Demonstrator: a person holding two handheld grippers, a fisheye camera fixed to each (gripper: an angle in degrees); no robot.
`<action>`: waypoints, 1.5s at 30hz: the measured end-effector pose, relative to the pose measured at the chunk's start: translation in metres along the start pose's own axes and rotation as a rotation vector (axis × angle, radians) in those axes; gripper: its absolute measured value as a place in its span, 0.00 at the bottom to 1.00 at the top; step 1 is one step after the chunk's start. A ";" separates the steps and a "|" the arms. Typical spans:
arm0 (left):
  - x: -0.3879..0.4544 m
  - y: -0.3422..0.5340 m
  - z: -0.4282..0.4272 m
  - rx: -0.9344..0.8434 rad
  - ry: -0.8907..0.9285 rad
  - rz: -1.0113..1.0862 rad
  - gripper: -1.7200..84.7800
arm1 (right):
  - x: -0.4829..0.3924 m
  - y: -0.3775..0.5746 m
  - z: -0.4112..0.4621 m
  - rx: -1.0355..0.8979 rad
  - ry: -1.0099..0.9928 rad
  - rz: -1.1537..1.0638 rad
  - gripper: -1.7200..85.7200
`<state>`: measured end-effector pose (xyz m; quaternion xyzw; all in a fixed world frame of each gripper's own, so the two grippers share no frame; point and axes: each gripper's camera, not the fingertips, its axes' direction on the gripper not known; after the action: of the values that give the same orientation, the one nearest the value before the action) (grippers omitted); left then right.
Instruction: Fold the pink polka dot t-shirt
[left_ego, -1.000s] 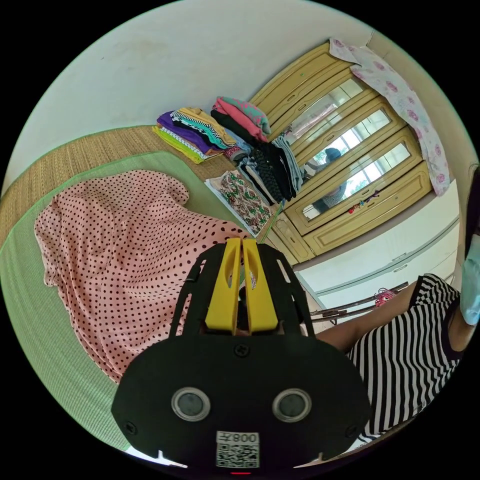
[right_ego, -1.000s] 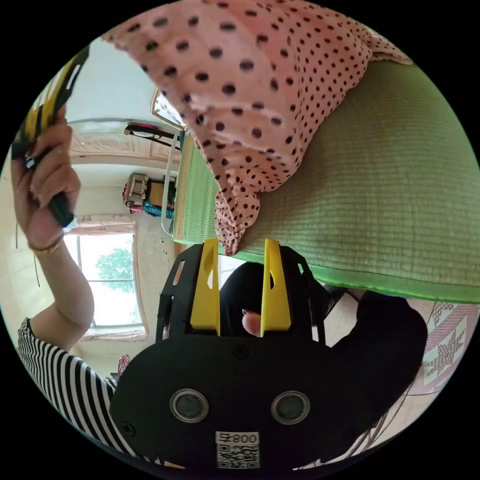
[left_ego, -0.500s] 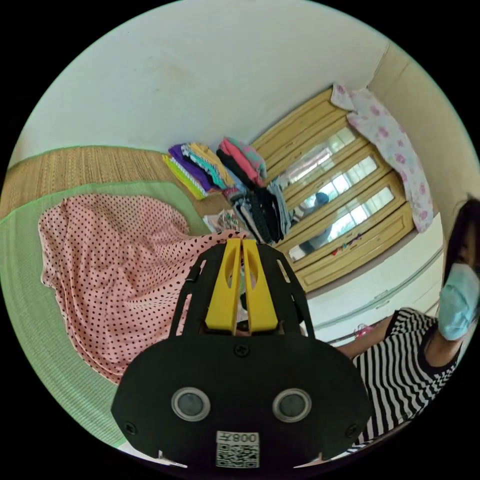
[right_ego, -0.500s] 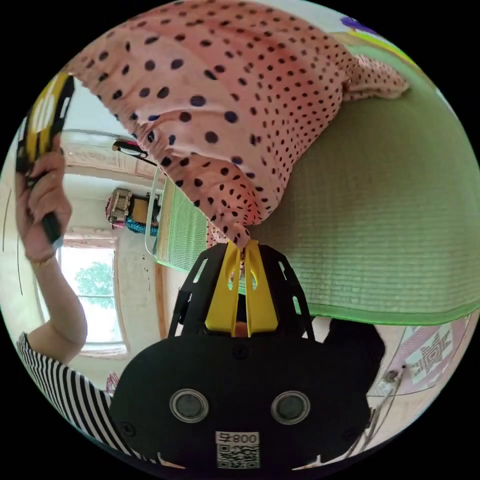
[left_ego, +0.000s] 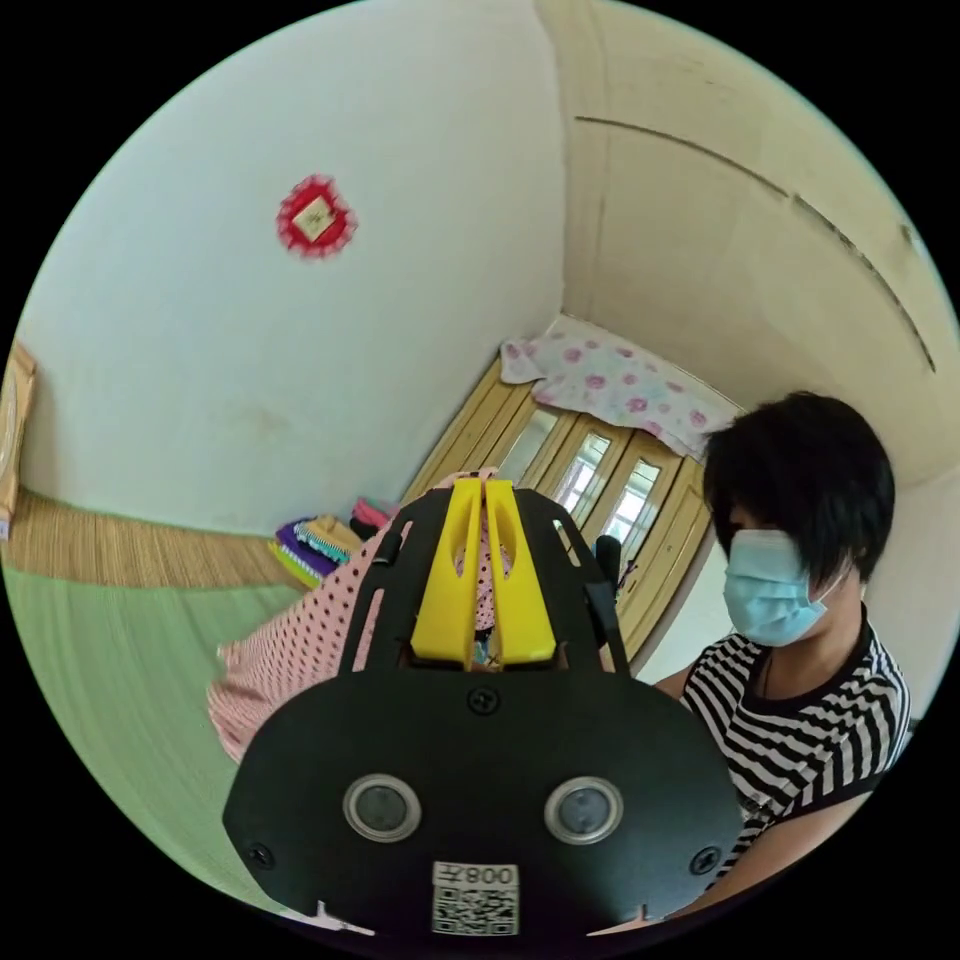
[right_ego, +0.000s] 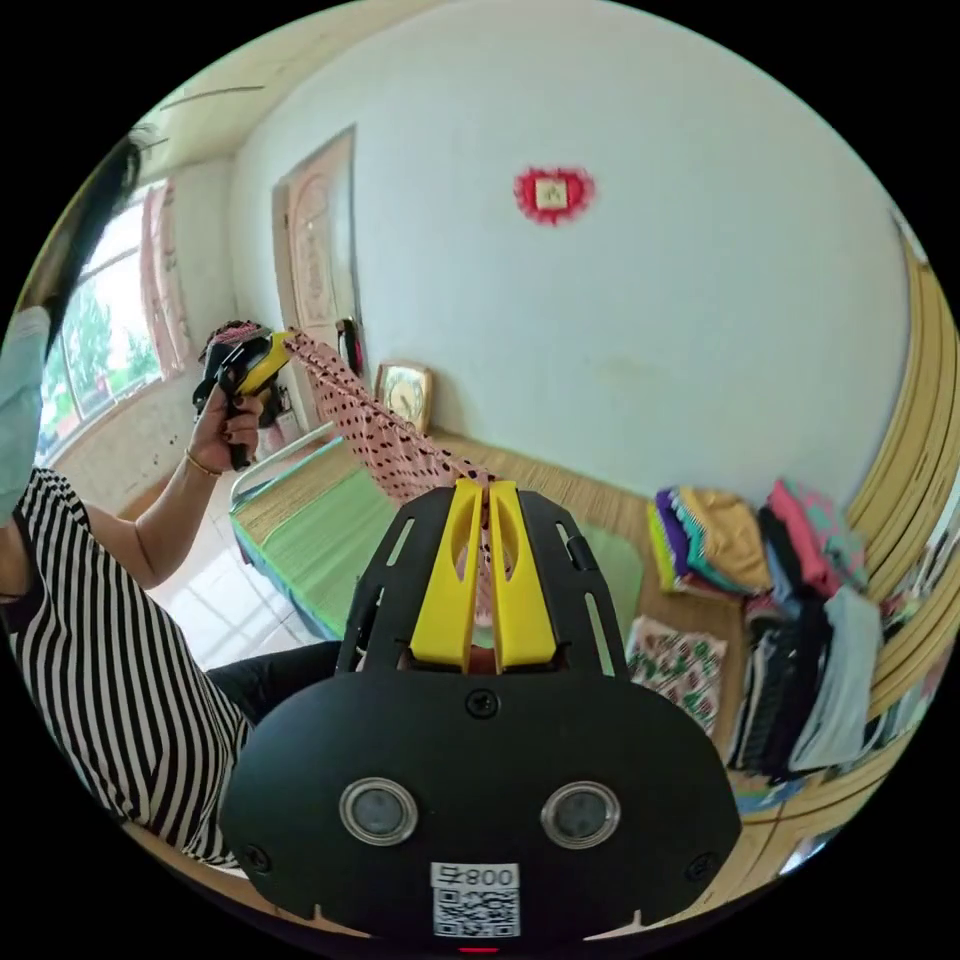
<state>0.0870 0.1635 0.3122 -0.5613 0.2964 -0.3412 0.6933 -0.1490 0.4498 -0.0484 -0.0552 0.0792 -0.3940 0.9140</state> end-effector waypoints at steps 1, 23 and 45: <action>0.010 -0.003 -0.004 0.008 0.003 0.027 0.02 | -0.007 -0.007 -0.012 0.020 0.016 -0.023 0.03; -0.053 -0.037 -0.029 -0.127 -0.351 -0.045 0.02 | 0.005 -0.114 0.060 -0.216 0.094 -0.045 0.02; -0.109 0.048 -0.110 -0.347 -0.541 -0.068 0.02 | -0.035 -0.068 0.117 -0.087 -0.004 -0.180 0.03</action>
<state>-0.0580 0.1949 0.2472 -0.7512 0.1360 -0.1470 0.6290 -0.1991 0.4331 0.0813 -0.1025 0.0890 -0.4706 0.8718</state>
